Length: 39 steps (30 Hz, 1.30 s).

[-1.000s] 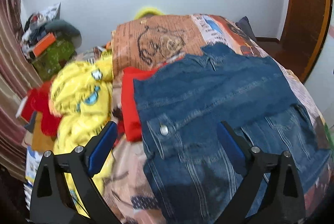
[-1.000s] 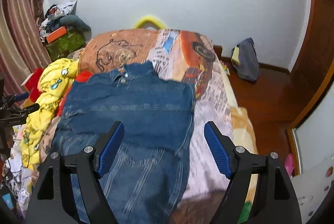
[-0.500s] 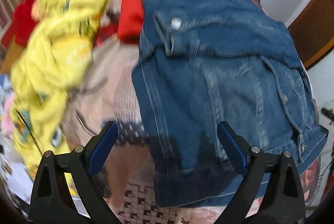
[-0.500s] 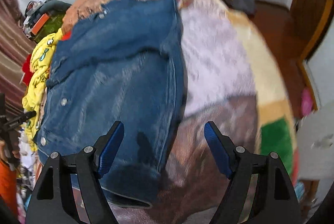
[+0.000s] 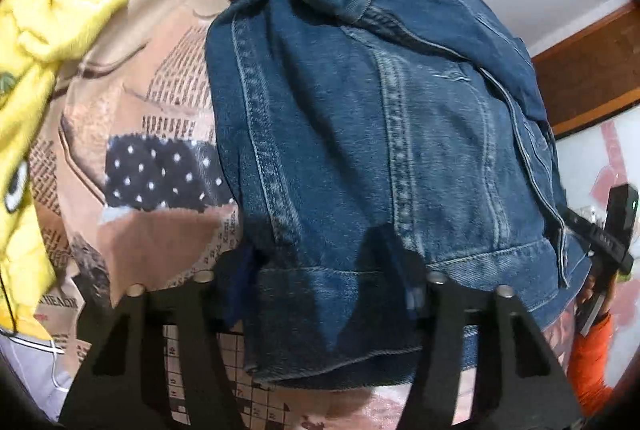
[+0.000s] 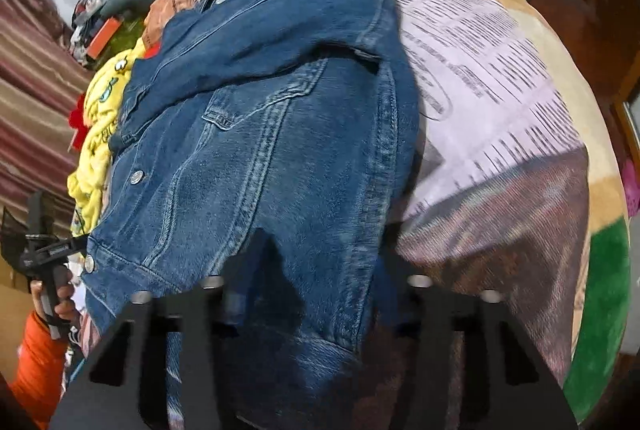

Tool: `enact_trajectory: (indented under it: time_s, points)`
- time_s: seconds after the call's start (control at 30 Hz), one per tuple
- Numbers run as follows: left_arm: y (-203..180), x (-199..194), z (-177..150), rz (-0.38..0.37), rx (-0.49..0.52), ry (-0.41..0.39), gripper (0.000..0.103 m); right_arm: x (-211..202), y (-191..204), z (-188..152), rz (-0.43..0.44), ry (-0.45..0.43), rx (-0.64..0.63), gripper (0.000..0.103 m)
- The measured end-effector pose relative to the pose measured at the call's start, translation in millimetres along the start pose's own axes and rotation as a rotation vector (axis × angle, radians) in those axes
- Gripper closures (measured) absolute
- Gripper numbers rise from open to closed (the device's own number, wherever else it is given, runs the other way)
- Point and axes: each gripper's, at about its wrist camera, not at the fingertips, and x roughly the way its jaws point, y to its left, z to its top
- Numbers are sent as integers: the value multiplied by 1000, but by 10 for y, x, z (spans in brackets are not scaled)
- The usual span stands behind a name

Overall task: Fold large clothes
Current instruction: 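Grasp the denim jacket hem with both grippers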

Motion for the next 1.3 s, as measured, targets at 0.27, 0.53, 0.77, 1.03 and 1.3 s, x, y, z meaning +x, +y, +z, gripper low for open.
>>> enact_trajectory:
  time_s: [0.27, 0.53, 0.77, 1.03, 1.3]
  points:
    - [-449, -606, 258, 63, 122, -171, 84, -301, 263, 233, 24, -104, -106, 95]
    - [-899, -1375, 993, 34, 178, -416, 85, -729, 419, 811, 46, -273, -146, 95]
    - [-614, -1350, 1868, 81, 39, -498, 86, -686, 247, 1525, 21, -356, -58, 95]
    - [-423, -355, 2414, 281, 34, -375, 85, 87, 55, 2032, -67, -251, -38, 94]
    - [-212, 375, 2464, 366, 98, -266, 82, 520, -158, 2109, -89, -187, -48, 91]
